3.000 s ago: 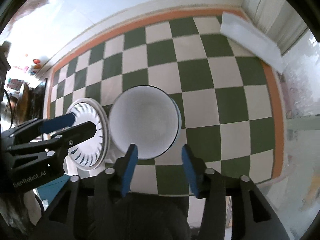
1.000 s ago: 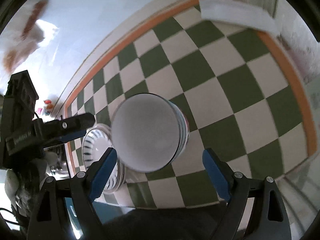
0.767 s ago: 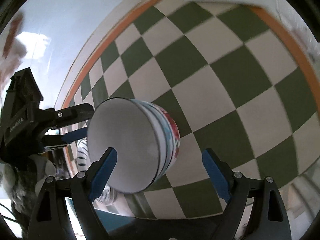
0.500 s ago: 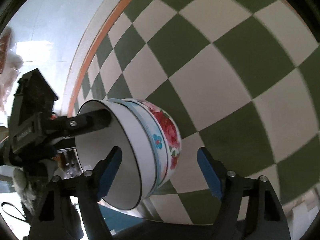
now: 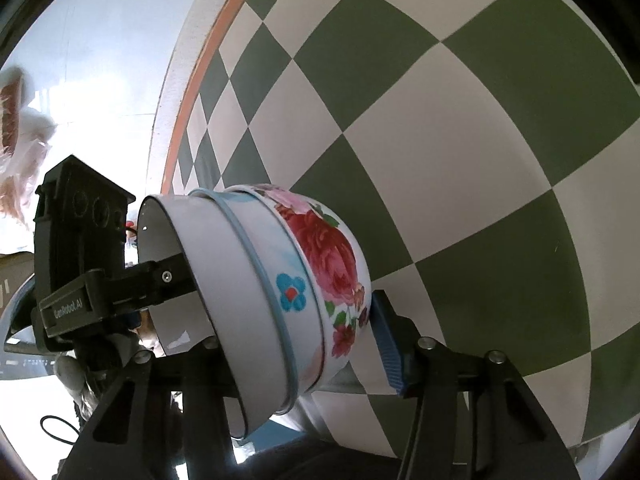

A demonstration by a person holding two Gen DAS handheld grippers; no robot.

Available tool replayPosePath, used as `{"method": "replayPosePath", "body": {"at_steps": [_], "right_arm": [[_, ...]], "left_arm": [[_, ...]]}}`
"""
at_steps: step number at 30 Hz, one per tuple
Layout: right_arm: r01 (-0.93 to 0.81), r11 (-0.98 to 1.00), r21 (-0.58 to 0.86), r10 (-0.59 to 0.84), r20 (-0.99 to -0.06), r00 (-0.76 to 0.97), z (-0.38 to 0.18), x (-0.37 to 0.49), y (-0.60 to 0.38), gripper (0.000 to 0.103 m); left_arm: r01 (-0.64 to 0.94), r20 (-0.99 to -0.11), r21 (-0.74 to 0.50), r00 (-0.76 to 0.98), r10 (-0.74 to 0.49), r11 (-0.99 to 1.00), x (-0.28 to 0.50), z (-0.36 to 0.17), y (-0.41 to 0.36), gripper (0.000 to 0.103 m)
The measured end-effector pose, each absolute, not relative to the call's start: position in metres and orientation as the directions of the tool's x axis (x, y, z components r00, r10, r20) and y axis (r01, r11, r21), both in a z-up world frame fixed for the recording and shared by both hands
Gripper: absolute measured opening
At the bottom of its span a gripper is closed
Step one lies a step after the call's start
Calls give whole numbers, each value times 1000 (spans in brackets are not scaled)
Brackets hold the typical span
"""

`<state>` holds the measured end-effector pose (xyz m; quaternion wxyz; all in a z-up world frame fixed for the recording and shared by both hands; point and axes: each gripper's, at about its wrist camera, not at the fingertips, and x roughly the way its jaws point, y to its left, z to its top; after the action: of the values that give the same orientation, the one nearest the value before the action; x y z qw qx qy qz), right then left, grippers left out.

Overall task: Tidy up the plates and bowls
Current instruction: 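Lift the bowl stack with both tools and carry it over the plate stack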

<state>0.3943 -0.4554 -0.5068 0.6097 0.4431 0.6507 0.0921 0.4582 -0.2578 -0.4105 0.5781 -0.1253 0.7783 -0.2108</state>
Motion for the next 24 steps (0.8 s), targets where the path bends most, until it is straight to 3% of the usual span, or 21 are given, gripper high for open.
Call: {"method": "replayPosePath", "body": {"at_steps": [24], "right_arm": [[279, 695, 663, 672, -736, 74, -446, 431, -442, 50]], "left_arm": [[-41, -865, -479, -148, -480, 877, 458, -362, -214, 67]]}}
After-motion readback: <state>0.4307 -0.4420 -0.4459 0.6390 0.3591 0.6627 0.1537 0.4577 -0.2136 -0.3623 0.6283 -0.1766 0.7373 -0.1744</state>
